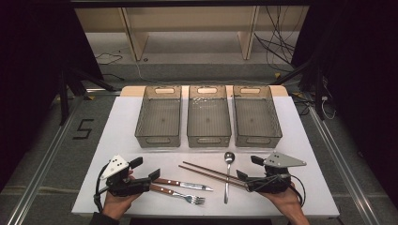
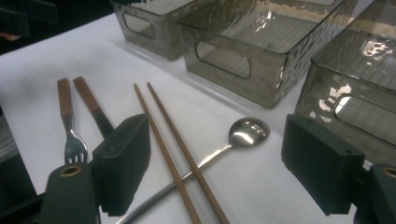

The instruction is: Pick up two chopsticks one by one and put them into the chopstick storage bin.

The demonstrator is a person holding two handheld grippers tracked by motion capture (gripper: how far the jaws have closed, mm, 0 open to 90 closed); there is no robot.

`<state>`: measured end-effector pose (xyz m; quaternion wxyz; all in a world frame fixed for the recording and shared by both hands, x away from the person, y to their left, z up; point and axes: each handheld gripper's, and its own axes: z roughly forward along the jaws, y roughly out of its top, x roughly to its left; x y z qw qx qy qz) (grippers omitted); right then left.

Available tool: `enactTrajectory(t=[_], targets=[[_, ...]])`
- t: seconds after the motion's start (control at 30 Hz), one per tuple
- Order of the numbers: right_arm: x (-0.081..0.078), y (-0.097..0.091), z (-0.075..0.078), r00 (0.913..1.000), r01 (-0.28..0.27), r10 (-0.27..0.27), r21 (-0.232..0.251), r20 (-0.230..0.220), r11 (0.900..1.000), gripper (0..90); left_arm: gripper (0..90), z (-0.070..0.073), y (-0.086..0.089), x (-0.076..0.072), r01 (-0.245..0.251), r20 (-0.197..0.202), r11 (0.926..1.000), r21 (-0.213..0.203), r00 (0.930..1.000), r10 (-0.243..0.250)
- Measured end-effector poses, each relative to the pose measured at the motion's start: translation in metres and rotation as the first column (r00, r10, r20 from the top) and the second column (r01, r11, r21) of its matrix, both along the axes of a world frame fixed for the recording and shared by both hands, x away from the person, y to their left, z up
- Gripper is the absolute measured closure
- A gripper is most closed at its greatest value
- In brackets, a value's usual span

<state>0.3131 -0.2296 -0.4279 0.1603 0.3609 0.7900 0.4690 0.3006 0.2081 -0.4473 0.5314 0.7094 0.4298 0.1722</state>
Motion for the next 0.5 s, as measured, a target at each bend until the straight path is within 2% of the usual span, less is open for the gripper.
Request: enactTrajectory(t=[0.07,0.17,0.27,0.33,0.4,0.47,0.5], targets=[[0.004,0.003,0.004,0.9997,-0.013,0.012,-0.044,-0.021,0.9989,26.1,15.2,0.0,0.0,0.0,0.0,0.0,1.0,-0.001,1.0,0.0],[0.015,0.009,0.009,0.9962,-0.051,0.042,-0.124,-0.077,0.991,27.2,15.2,0.001,-0.001,0.0,0.003,0.003,1.0,-0.002,1.0,-0.002],[0.024,0.017,0.012,0.9913,-0.093,0.07,-0.218,-0.111,0.9715,29.9,15.2,0.001,-0.001,0.0,0.006,0.001,1.0,0.004,1.0,-0.006],[0.03,0.022,0.014,0.9867,-0.12,0.086,-0.264,-0.138,0.957,32.3,15.2,0.0,-0.001,0.001,0.003,-0.001,1.0,0.001,1.0,-0.003],[0.035,0.026,0.014,0.9812,-0.145,0.101,-0.282,-0.164,0.9483,34.8,15.2,0.001,0.0,0.001,0.002,-0.001,1.0,-0.001,1.0,-0.002],[0.041,0.031,0.013,0.9736,-0.167,0.108,-0.309,-0.201,0.9363,36.2,15.2,0.0,0.0,0.0,0.003,-0.001,1.0,0.001,1.0,-0.003],[0.043,0.034,0.012,0.9698,-0.182,0.114,-0.328,-0.215,0.9271,37.8,15.2,0.0,0.0,0.0,0.002,-0.001,1.0,0.001,1.0,-0.002]])
